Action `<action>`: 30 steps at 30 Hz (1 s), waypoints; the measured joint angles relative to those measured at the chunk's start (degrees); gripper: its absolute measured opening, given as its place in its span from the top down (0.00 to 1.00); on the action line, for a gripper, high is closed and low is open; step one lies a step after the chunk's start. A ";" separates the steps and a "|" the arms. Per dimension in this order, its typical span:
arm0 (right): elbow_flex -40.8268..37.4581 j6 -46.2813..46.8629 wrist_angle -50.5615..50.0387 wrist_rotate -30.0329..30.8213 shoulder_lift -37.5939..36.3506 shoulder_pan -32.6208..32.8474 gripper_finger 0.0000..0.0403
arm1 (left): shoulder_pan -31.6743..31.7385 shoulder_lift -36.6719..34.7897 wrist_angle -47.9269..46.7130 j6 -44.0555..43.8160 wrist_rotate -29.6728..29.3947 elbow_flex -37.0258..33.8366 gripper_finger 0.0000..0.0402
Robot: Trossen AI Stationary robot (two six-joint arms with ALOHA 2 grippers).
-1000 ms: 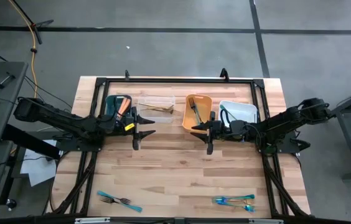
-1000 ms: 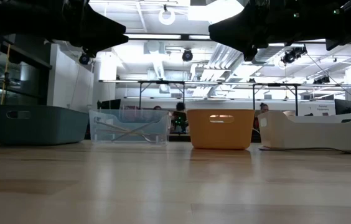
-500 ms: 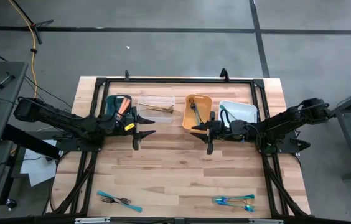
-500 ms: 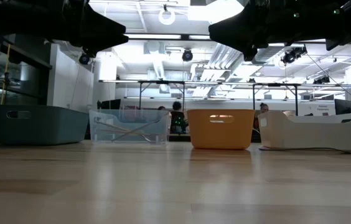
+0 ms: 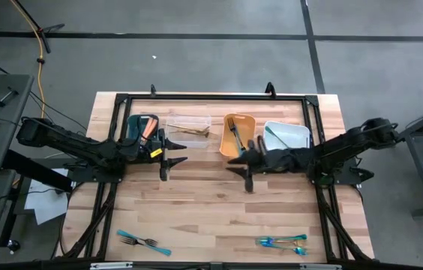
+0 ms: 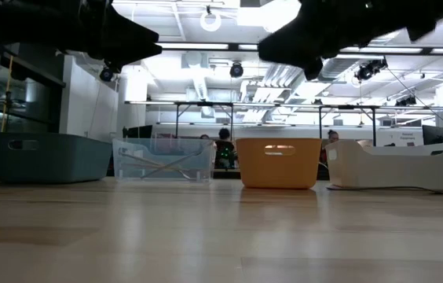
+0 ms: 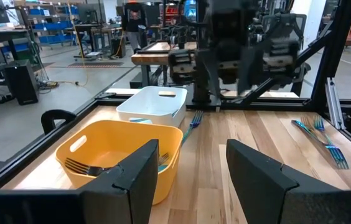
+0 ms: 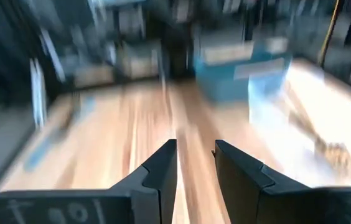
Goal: Sort silverware by color (type)
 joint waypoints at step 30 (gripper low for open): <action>0.49 68.95 -70.50 7.05 0.02 3.01 0.74 | -0.02 0.02 -0.41 -1.51 0.68 -0.02 0.55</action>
